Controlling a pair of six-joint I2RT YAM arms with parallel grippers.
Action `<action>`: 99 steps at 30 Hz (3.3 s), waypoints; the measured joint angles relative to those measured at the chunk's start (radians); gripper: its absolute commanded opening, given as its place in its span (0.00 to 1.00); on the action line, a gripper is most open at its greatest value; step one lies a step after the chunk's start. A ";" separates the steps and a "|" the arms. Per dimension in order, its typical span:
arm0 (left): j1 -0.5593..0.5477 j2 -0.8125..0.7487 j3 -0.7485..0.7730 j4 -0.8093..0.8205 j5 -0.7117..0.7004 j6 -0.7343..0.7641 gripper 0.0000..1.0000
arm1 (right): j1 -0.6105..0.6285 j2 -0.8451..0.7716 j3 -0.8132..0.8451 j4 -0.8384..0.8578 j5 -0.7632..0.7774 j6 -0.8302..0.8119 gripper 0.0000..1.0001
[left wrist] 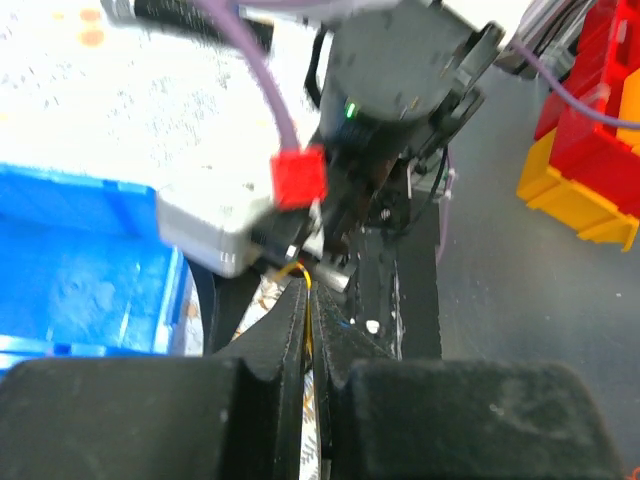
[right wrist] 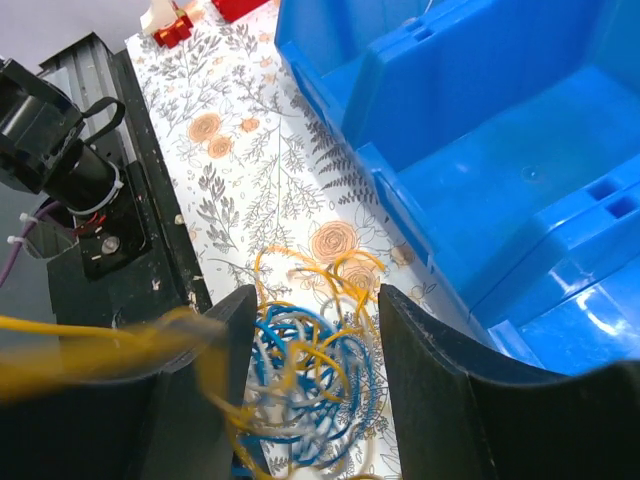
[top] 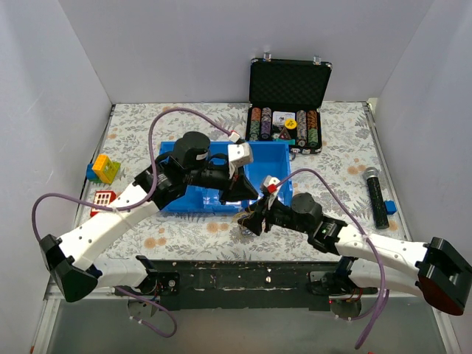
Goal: Untangle the cables
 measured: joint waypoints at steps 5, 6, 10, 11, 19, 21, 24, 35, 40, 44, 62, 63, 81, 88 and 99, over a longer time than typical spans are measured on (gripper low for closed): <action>-0.002 0.010 0.143 -0.013 0.004 -0.011 0.00 | 0.000 0.045 -0.010 0.047 -0.014 0.016 0.53; -0.001 0.012 0.168 -0.012 0.003 -0.012 0.00 | 0.000 0.049 -0.013 0.055 -0.014 0.021 0.52; -0.002 0.033 0.309 -0.013 -0.004 -0.020 0.00 | 0.000 0.076 -0.043 0.087 -0.017 0.029 0.51; -0.002 0.036 0.333 -0.009 -0.005 -0.019 0.00 | 0.000 0.084 -0.050 0.084 -0.018 0.030 0.50; -0.002 0.072 0.572 0.022 -0.083 0.021 0.00 | 0.002 0.140 -0.127 0.060 -0.017 0.029 0.49; -0.002 0.073 0.609 0.039 -0.106 0.040 0.00 | 0.005 0.143 -0.138 0.052 -0.013 0.029 0.49; -0.002 0.076 0.656 0.062 -0.138 0.063 0.00 | 0.006 0.154 -0.142 0.040 -0.005 0.027 0.47; -0.002 0.083 0.703 0.135 -0.220 0.109 0.00 | 0.007 0.148 -0.142 -0.020 0.055 0.018 0.56; -0.002 0.051 0.645 0.167 -0.236 0.115 0.00 | 0.009 0.026 -0.121 -0.118 0.129 0.001 0.66; -0.002 0.002 0.549 0.172 -0.235 0.116 0.00 | 0.010 -0.098 -0.053 -0.183 0.179 -0.029 0.71; -0.002 -0.020 0.478 0.151 -0.214 0.124 0.00 | 0.012 -0.161 0.056 -0.202 0.113 -0.051 0.77; -0.002 -0.020 0.478 0.151 -0.214 0.124 0.00 | 0.013 -0.149 0.058 -0.194 0.109 -0.051 0.77; -0.002 0.023 0.600 0.147 -0.197 0.127 0.00 | 0.013 0.053 0.104 -0.081 0.005 -0.042 0.53; -0.002 0.048 0.738 0.151 -0.200 0.132 0.00 | 0.013 0.152 0.080 -0.018 -0.050 -0.019 0.49; -0.002 0.101 0.949 0.303 -0.272 0.175 0.00 | 0.014 0.297 -0.012 0.012 -0.070 -0.002 0.54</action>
